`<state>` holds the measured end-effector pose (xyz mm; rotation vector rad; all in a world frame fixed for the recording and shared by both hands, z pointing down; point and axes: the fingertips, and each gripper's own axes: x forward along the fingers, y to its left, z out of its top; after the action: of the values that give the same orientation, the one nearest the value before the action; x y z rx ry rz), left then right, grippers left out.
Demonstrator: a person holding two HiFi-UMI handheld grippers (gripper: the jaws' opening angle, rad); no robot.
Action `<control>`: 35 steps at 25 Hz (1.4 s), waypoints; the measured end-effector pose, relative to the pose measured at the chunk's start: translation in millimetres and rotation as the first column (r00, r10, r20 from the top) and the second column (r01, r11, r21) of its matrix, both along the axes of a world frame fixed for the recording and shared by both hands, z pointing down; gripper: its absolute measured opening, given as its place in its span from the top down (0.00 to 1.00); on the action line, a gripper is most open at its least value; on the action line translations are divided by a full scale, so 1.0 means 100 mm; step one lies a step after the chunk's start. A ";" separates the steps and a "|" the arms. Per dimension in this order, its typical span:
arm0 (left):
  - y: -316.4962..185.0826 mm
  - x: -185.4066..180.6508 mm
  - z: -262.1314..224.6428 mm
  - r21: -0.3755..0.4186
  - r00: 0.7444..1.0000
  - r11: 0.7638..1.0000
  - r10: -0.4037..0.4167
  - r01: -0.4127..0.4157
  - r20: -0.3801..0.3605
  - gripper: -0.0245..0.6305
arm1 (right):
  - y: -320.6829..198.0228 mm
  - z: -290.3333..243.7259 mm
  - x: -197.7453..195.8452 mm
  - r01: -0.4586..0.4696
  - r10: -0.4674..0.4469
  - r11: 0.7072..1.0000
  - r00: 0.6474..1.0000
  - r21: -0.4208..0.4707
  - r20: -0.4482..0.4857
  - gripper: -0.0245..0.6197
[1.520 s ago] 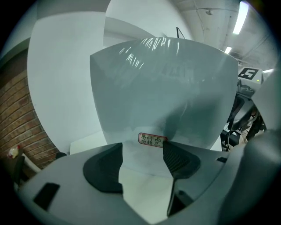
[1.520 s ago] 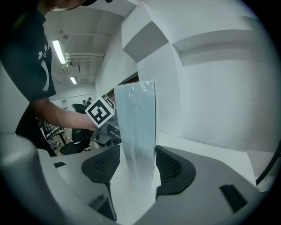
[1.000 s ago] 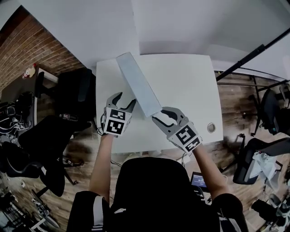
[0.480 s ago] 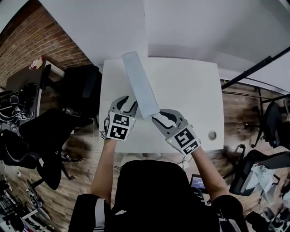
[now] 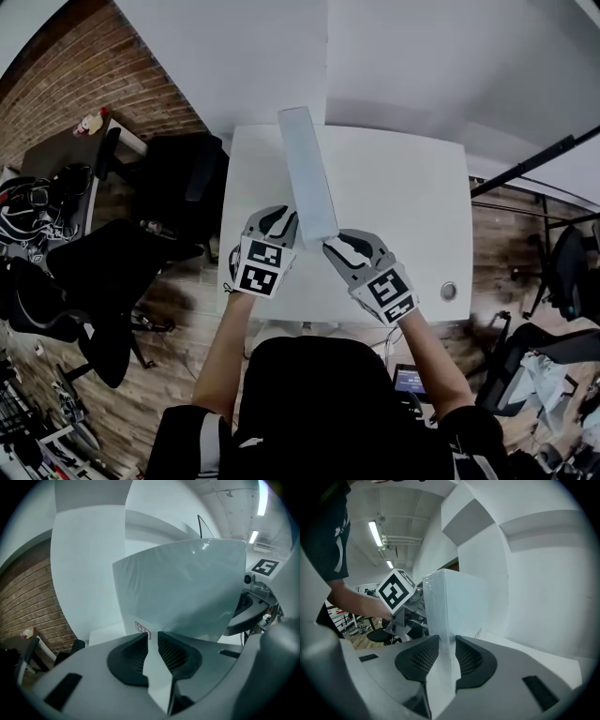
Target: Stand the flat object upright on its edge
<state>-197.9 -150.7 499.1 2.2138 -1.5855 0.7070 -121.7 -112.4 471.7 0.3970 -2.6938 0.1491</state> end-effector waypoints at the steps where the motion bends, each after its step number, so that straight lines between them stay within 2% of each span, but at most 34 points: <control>1: -0.02 -0.03 -0.01 0.003 1.000 1.000 0.001 -0.001 -0.003 0.85 | -0.01 0.00 -0.04 -0.005 0.005 1.000 1.000 -0.001 0.000 0.75; 8: -0.22 -0.29 -0.03 -0.001 1.000 1.000 0.012 -0.012 0.001 0.89 | -0.15 0.00 -0.35 -0.038 0.038 0.999 0.999 -0.007 0.001 0.77; 13: -0.39 -0.45 -0.04 -0.007 1.000 1.000 -0.013 0.013 -0.017 0.89 | -0.30 -0.03 -0.52 -0.068 0.068 0.998 0.998 0.007 0.002 0.78; 18: -0.61 -0.55 -0.06 0.013 0.997 0.998 -0.057 0.057 -0.051 0.90 | -0.51 -0.05 -0.60 -0.113 0.113 0.994 0.994 0.007 0.001 0.78; 26: -0.97 -0.58 -0.07 0.008 0.997 0.999 -0.052 0.052 -0.062 0.91 | -0.86 -0.05 -0.64 -0.171 0.171 0.985 0.985 0.003 -0.027 0.78; 35: -1.23 -0.65 -0.06 0.012 0.995 0.998 -0.065 0.066 -0.077 0.92 | -1.17 -0.05 -0.73 -0.187 0.188 0.982 0.982 0.011 -0.038 0.78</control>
<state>-263.1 -274.2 493.2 2.1620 -1.6222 0.5864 -194.5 -229.2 466.9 0.6495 -2.6162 0.1836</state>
